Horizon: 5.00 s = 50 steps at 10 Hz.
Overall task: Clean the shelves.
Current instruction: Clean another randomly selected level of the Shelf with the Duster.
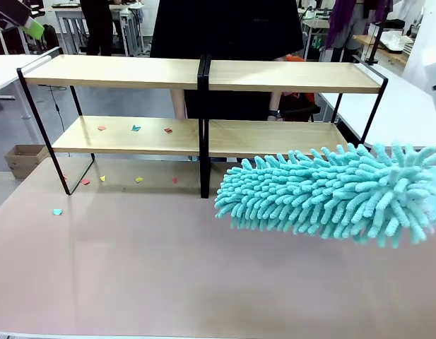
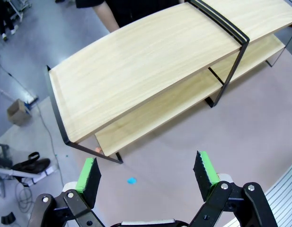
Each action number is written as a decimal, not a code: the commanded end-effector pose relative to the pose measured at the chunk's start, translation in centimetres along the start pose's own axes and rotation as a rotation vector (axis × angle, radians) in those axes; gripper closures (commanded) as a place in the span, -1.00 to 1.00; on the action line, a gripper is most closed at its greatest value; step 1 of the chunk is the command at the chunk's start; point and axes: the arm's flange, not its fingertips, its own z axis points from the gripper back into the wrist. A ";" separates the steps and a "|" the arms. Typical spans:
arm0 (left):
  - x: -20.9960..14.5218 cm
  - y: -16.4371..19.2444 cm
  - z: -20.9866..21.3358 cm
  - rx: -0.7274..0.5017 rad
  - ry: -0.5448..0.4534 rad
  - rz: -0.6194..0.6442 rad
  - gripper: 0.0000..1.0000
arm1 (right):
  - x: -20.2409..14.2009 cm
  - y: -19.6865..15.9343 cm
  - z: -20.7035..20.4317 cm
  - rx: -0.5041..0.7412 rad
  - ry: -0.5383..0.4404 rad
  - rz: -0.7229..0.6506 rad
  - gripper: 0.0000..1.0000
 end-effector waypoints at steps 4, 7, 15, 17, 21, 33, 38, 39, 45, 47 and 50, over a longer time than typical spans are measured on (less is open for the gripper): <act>0.0 0.1 0.0 -0.001 0.000 0.001 -1.00 | -0.1 0.8 0.1 0.019 -0.006 -0.011 0.75; 0.3 -1.1 1.0 -0.061 -0.108 -0.061 -1.00 | 2.3 2.7 0.6 -0.052 -0.166 0.133 0.75; -21.1 -0.3 -2.1 -0.245 0.046 0.162 -1.00 | 8.4 6.4 -1.2 -0.114 -0.235 0.247 0.75; -16.7 0.2 1.9 -0.199 -0.065 0.145 -1.00 | 7.0 5.4 0.2 -0.107 -0.315 0.195 0.75; -19.8 3.3 -3.8 -0.145 0.219 0.183 -1.00 | 13.1 7.5 -3.4 -0.147 -0.325 0.216 0.75; -20.2 4.2 -4.0 -0.181 -0.116 0.199 -1.00 | 20.4 8.1 -6.2 -0.173 -0.308 0.120 0.75; -18.2 5.8 -2.4 -0.194 -0.120 0.204 -1.00 | 21.6 7.8 -6.9 -0.166 -0.333 0.130 0.75; -18.2 5.8 -2.4 -0.194 -0.120 0.204 -1.00 | 23.0 8.4 -7.2 -0.193 -0.390 0.103 0.75; -18.2 5.8 -2.4 -0.194 -0.120 0.204 -1.00 | 31.1 11.9 -10.1 -0.447 -0.600 -0.160 0.75; -18.2 5.8 -2.4 -0.194 -0.120 0.204 -1.00 | 34.2 12.1 -11.3 -0.540 -0.622 -0.244 0.75; -18.2 5.8 -2.4 -0.194 -0.120 0.204 -1.00 | 38.5 12.8 -13.8 -0.627 -0.601 -0.261 0.75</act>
